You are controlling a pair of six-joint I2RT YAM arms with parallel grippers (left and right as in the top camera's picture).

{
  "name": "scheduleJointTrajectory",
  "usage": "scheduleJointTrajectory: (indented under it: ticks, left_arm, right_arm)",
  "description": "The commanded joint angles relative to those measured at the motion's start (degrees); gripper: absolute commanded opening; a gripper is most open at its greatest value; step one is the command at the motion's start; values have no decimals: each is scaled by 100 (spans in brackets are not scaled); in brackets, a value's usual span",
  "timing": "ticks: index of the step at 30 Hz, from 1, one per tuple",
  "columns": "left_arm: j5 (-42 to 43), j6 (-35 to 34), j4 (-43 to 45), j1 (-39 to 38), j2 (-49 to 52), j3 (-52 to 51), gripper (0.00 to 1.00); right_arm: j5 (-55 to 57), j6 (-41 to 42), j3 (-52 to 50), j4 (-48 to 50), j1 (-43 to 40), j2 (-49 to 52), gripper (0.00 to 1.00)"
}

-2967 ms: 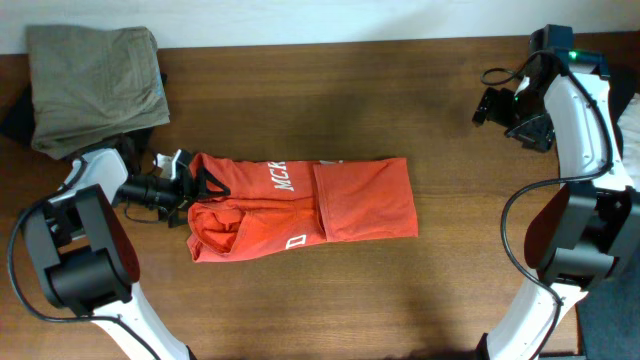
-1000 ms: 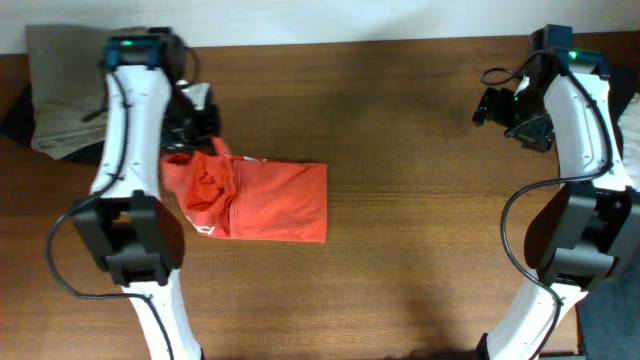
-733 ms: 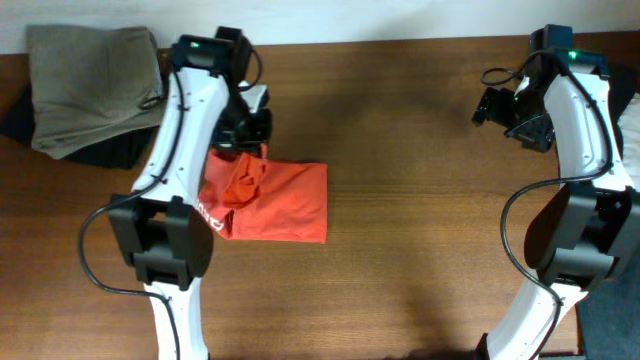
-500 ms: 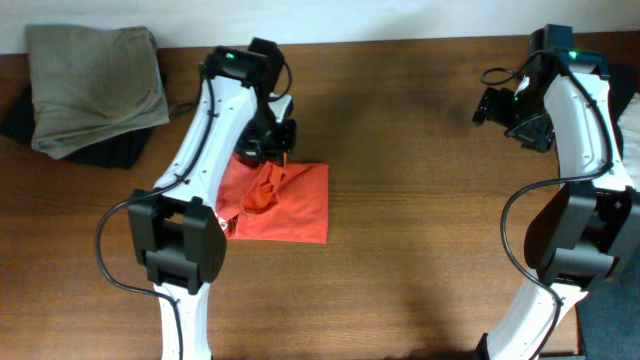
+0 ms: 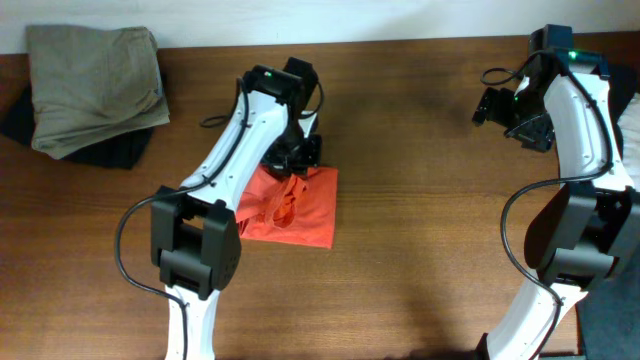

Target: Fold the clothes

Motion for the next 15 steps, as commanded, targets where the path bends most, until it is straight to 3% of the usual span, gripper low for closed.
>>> scheduleJointTrajectory:
  ticks: [1,4,6,9,15]
  left_arm:
    - [26,-50,9,-184,9,-28,20]
    - [168,-50,2,-295,9,-28,24]
    - [407,-48,-11,-363,9,-28,33]
    - [616,-46,-35,-492,9,-28,34]
    - [470,153,-400,-581,-57,374,20]
  right_arm:
    - [28,44,85,-4,-11,4,99]
    - [28,44,85,-4,-11,4,99]
    - [28,44,85,-4,-11,4,99]
    - [28,44,85,-4,-11,4,99]
    - [28,44,85,-4,-11,4,99]
